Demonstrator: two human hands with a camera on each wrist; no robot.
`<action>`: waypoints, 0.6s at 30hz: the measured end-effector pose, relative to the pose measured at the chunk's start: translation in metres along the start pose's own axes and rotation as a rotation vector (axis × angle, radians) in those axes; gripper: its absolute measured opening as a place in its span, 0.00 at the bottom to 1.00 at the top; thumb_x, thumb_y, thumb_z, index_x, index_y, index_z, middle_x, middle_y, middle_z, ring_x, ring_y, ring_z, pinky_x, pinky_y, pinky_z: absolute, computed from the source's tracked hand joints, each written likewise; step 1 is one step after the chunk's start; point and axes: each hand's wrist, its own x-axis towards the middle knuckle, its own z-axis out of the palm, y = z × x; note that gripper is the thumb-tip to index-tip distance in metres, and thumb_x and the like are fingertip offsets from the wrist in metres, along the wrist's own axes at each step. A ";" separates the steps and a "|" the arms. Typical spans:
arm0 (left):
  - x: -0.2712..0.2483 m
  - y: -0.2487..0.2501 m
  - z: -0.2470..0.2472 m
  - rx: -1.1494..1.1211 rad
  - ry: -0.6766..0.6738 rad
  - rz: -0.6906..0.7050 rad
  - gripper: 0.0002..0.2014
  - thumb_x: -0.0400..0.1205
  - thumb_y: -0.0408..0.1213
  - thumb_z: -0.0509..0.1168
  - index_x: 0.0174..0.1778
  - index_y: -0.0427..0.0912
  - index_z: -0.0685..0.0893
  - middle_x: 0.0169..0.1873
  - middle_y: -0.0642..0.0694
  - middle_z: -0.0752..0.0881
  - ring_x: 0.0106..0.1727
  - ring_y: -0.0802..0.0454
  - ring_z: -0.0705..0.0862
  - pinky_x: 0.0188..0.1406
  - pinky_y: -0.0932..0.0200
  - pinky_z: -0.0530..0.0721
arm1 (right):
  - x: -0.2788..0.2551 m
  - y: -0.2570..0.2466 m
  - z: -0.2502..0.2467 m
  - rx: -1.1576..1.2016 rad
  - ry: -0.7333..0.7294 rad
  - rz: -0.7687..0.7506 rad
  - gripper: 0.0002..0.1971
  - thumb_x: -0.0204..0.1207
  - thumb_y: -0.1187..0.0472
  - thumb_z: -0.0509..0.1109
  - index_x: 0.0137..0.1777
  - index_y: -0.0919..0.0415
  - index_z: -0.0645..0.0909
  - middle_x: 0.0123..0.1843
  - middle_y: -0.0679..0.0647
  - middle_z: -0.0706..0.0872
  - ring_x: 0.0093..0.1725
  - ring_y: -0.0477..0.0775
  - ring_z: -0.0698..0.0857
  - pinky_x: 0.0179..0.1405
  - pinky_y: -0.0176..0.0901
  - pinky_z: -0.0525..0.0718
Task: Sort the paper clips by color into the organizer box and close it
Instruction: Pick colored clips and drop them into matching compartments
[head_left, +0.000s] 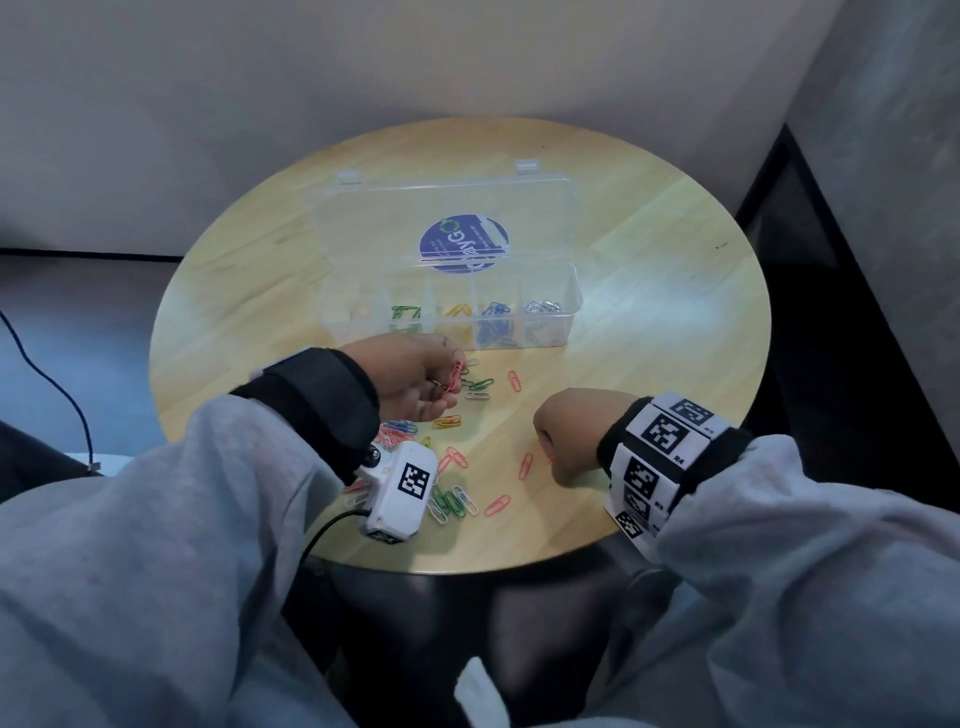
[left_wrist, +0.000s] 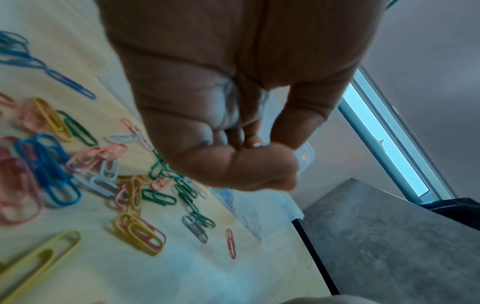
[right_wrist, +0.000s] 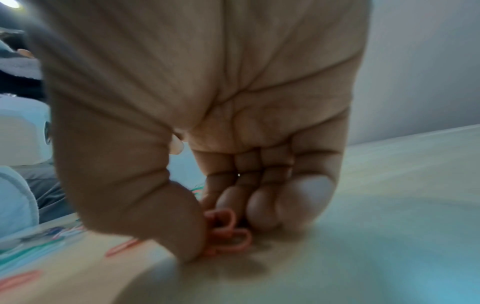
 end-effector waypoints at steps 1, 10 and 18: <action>0.000 -0.001 0.000 -0.003 -0.001 -0.011 0.17 0.78 0.18 0.45 0.33 0.41 0.73 0.28 0.43 0.73 0.19 0.55 0.75 0.15 0.70 0.77 | -0.001 0.000 0.000 -0.002 -0.007 -0.005 0.10 0.68 0.65 0.64 0.47 0.60 0.83 0.47 0.55 0.86 0.46 0.56 0.85 0.46 0.46 0.87; -0.001 -0.003 -0.003 0.070 -0.022 -0.015 0.13 0.81 0.28 0.58 0.30 0.43 0.71 0.25 0.48 0.71 0.17 0.60 0.69 0.14 0.71 0.66 | -0.013 0.011 -0.017 0.281 -0.044 -0.004 0.06 0.65 0.67 0.68 0.35 0.55 0.78 0.35 0.49 0.84 0.32 0.47 0.78 0.27 0.35 0.74; -0.006 -0.006 0.000 0.816 0.024 0.094 0.17 0.74 0.33 0.71 0.26 0.47 0.70 0.22 0.51 0.69 0.23 0.53 0.65 0.26 0.62 0.65 | -0.004 0.032 -0.021 1.008 -0.043 -0.025 0.10 0.75 0.75 0.59 0.40 0.63 0.79 0.29 0.56 0.81 0.27 0.50 0.83 0.35 0.40 0.87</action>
